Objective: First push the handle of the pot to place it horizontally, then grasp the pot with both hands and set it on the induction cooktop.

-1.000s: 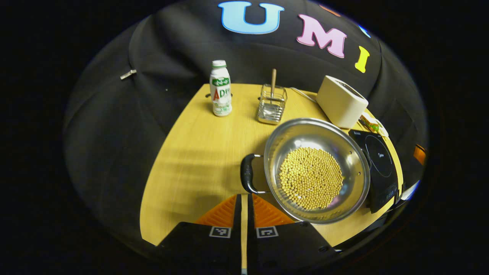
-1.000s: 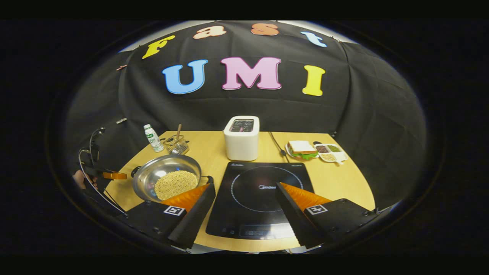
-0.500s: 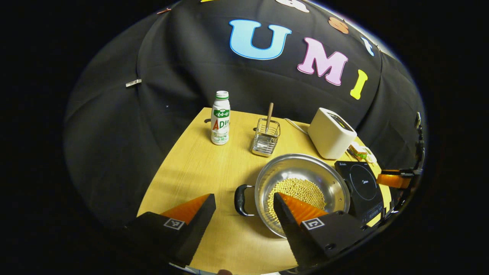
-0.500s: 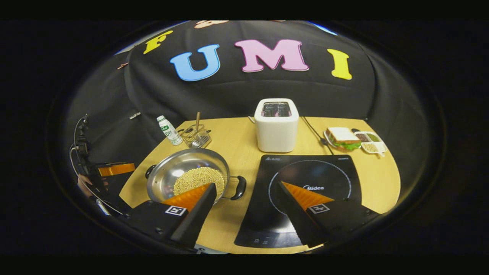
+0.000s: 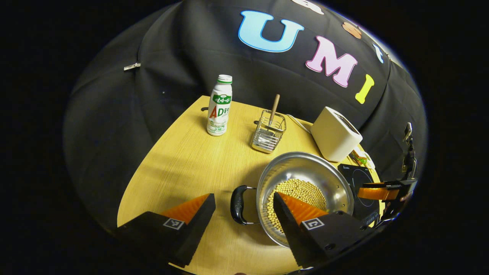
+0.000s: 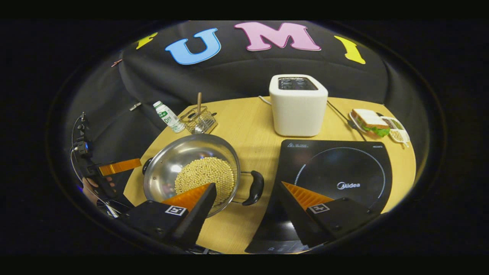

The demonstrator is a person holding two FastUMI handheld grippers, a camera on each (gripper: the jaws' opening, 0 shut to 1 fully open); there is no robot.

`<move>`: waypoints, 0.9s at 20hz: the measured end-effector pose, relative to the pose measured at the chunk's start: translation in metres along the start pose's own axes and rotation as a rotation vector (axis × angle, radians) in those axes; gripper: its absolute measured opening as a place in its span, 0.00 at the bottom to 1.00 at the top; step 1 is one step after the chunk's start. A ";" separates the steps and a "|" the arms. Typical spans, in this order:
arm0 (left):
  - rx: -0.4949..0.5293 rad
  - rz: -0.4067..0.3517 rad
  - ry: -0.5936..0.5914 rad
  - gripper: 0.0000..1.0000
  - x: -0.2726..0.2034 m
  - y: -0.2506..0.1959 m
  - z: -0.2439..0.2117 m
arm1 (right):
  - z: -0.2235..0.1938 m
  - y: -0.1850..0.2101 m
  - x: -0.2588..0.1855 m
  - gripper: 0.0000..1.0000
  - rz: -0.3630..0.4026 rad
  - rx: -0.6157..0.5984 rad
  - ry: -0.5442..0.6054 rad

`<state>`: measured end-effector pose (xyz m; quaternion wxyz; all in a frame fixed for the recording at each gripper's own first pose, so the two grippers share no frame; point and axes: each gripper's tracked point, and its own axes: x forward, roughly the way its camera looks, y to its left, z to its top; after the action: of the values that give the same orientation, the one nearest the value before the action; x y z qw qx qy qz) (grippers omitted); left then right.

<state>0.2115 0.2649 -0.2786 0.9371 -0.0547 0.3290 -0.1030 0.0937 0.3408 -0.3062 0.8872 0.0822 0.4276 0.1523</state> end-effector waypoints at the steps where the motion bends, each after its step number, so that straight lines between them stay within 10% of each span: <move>1: 0.007 -0.003 0.002 0.95 0.003 0.000 0.000 | -0.003 0.001 0.007 0.99 0.006 0.012 0.012; 18: 0.028 -0.065 0.174 0.95 0.059 -0.011 -0.035 | -0.016 0.014 0.061 0.90 0.029 0.070 0.087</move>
<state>0.2328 0.2398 -0.3401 0.9017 -0.0429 0.4059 -0.1424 0.1139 0.3745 -0.3570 0.8620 0.1128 0.4697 0.1535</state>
